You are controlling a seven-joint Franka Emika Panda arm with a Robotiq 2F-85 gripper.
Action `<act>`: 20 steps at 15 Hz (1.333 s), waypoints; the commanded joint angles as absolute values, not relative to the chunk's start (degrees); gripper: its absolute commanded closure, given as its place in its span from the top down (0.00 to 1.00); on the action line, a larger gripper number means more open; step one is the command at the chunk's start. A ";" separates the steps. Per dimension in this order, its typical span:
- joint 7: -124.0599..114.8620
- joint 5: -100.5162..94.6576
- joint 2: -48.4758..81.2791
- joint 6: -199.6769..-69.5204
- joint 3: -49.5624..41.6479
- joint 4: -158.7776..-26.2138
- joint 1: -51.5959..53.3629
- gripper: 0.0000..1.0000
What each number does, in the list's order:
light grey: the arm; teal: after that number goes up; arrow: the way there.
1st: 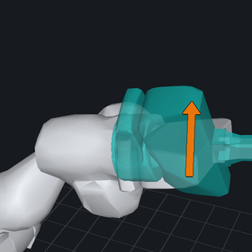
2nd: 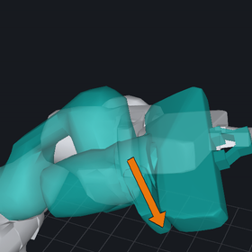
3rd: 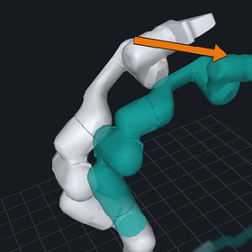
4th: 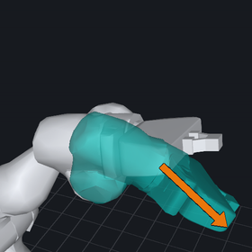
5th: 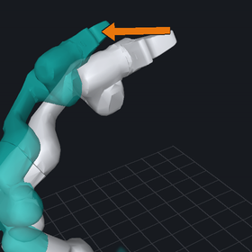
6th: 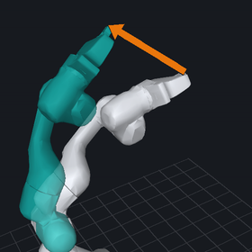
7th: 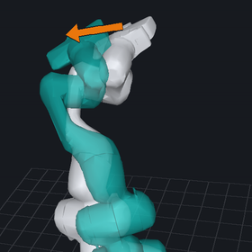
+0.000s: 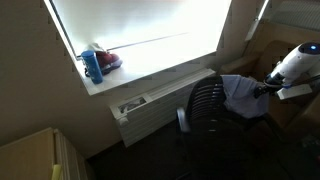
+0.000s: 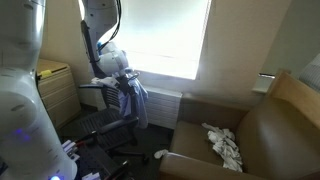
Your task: Put the blue towel on the seat of the chair
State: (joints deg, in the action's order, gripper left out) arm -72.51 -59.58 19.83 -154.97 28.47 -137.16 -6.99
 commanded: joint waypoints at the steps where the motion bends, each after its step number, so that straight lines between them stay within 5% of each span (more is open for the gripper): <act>1: -71.83 -58.60 19.21 -155.00 28.58 -137.67 -7.71 0.58; 2: -72.14 -58.25 19.02 -155.15 28.65 -137.70 -7.84 0.57; 10: -71.42 -55.05 13.54 -154.21 30.35 -138.69 -8.12 0.04; 11: -67.08 -48.72 10.29 -157.06 23.47 -139.77 -0.81 0.00; 20: -61.56 -37.89 -14.51 -171.41 26.96 -143.66 2.14 0.01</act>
State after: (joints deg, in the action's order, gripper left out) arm -64.93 -42.47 -5.83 -166.41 27.38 -140.35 -0.16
